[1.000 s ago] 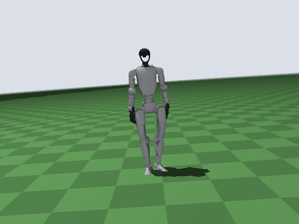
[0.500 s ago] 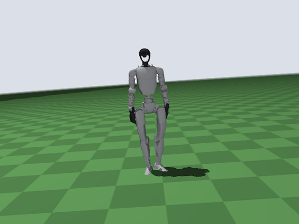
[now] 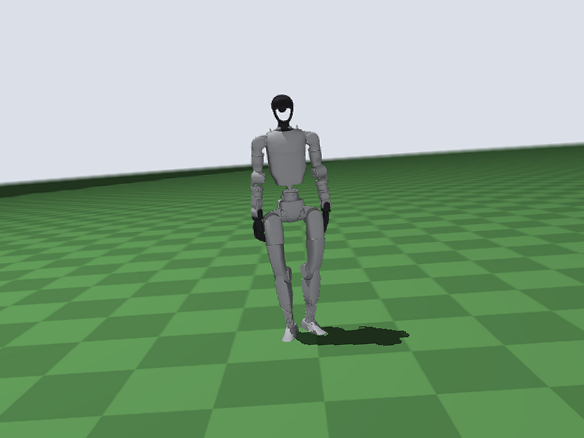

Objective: Upper body actions

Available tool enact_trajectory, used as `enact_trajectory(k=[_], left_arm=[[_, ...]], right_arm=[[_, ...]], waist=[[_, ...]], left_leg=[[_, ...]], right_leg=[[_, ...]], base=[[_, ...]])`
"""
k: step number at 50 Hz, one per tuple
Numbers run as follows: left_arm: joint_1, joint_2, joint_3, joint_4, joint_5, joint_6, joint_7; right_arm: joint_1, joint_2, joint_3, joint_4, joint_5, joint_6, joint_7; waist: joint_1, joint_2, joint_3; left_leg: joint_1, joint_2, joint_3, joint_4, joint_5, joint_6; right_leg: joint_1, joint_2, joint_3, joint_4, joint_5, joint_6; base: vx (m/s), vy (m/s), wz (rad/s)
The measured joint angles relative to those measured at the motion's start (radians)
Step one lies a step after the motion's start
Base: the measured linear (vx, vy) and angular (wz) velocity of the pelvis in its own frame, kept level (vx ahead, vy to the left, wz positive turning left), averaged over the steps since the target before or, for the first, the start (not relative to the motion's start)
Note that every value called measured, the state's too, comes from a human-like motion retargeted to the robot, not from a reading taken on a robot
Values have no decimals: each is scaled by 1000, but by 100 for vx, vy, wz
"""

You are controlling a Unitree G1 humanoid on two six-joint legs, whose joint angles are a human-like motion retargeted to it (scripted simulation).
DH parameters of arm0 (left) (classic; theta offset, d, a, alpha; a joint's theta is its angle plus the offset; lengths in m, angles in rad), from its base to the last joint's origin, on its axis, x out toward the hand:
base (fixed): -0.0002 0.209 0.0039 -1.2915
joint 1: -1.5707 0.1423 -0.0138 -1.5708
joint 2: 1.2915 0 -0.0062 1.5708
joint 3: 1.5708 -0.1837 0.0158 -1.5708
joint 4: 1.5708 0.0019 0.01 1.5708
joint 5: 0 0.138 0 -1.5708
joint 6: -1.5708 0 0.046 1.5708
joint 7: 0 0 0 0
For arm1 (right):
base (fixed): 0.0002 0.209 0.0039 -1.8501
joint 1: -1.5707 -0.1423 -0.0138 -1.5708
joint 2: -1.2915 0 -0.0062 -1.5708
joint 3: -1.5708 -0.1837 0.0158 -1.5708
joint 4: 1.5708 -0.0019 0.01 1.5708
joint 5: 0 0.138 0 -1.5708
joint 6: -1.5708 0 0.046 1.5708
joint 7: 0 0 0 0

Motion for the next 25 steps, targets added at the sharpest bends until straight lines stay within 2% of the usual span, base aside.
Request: enact_trajectory(k=[25], left_arm=[[4, -3, -1, 2, -3, 0, -2]], right_arm=[[4, -4, 0, 3, -1, 3, 2]], waist=[[-5, 3, 4]], left_leg=[[-3, 5, -3, 1, 2, -5]], right_leg=[[-1, 4, 2, -1, -2, -6]], base=[[0, 0, 0]])
